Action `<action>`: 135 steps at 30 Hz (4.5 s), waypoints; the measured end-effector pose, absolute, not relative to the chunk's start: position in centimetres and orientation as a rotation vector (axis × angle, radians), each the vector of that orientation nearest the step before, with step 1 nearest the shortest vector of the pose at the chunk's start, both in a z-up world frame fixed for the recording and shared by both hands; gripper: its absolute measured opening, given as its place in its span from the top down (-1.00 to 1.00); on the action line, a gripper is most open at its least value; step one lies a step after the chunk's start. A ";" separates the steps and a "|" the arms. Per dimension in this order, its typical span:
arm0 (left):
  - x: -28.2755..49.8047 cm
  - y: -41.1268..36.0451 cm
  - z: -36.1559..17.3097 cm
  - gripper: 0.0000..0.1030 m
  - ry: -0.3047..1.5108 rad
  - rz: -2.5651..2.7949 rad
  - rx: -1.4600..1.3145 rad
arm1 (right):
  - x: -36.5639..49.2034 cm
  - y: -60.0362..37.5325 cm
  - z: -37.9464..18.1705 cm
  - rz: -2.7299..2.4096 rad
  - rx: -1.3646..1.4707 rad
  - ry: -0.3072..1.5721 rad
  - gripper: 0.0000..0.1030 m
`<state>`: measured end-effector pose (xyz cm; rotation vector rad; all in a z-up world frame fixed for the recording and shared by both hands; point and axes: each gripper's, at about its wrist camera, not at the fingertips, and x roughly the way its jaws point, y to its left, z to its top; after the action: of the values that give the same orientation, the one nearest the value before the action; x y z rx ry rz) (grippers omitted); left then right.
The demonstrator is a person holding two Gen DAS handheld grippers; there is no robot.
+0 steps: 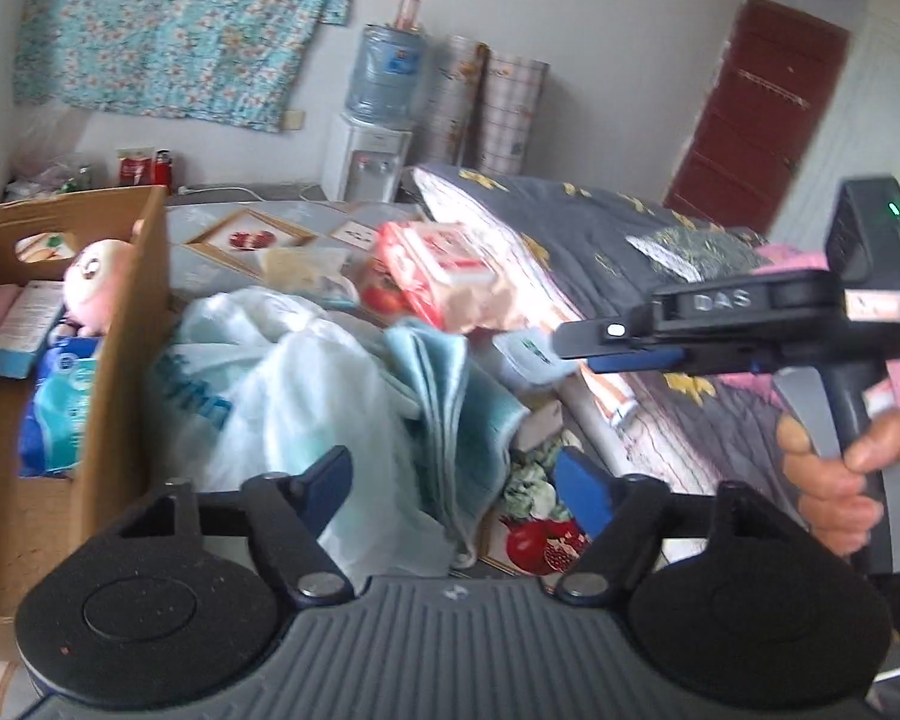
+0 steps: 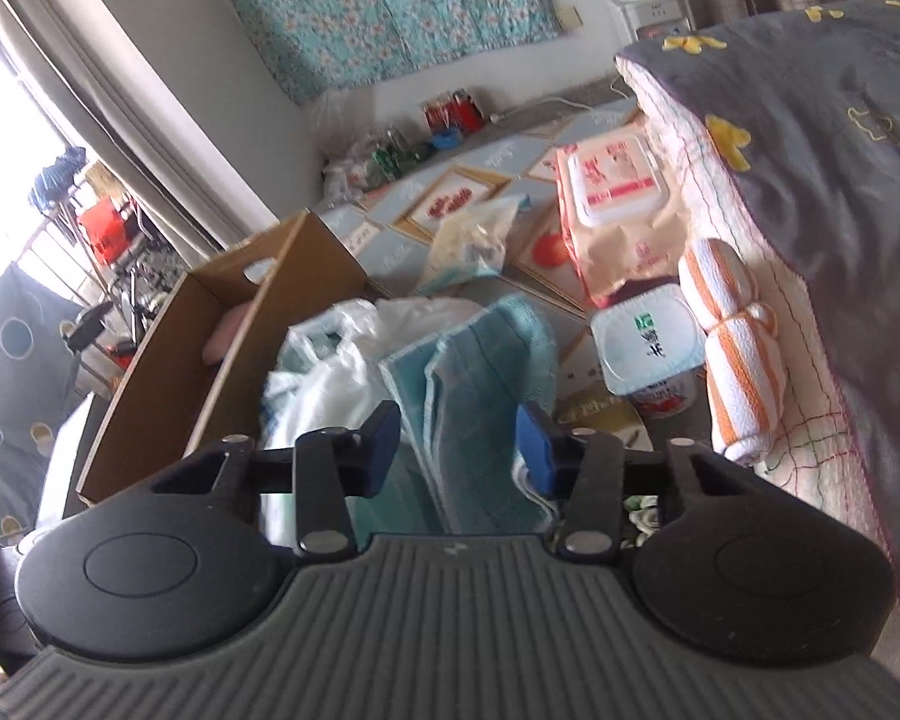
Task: Organize soft objects
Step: 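Move both grippers back to the pile on the bed, then close both grippers on the light blue towel, then lift the light blue towel and carry it over the cardboard box with both grippers, then lower the towel into the box and open both grippers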
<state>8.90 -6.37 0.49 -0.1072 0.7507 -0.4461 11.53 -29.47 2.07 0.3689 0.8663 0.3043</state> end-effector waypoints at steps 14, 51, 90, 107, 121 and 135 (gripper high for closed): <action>14.3 -10.3 -5.3 0.25 0.867 -0.470 -0.062 | 18.4 -29.7 -4.0 0.338 0.285 1.022 0.47; 16.1 -7.9 -6.7 -0.32 0.953 -0.640 -0.310 | 18.3 -28.6 -7.0 0.591 0.638 1.130 0.80; 5.8 -3.1 5.0 0.75 0.614 -0.483 -0.153 | 9.1 -20.3 8.3 0.620 0.429 0.847 0.63; 17.2 17.0 4.4 0.74 0.868 -0.102 -0.077 | 24.8 4.6 4.0 0.792 0.513 1.107 0.72; 27.1 21.1 -5.0 0.74 1.120 0.125 0.172 | 34.3 13.3 -8.2 0.673 0.613 1.381 0.81; 26.9 21.5 -4.5 0.20 1.095 0.162 0.176 | 32.9 10.9 -7.2 0.655 0.706 1.319 0.40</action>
<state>26.93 21.50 -4.46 0.1755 1.0954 0.1623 32.91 10.90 -7.18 0.7063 1.3189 0.6545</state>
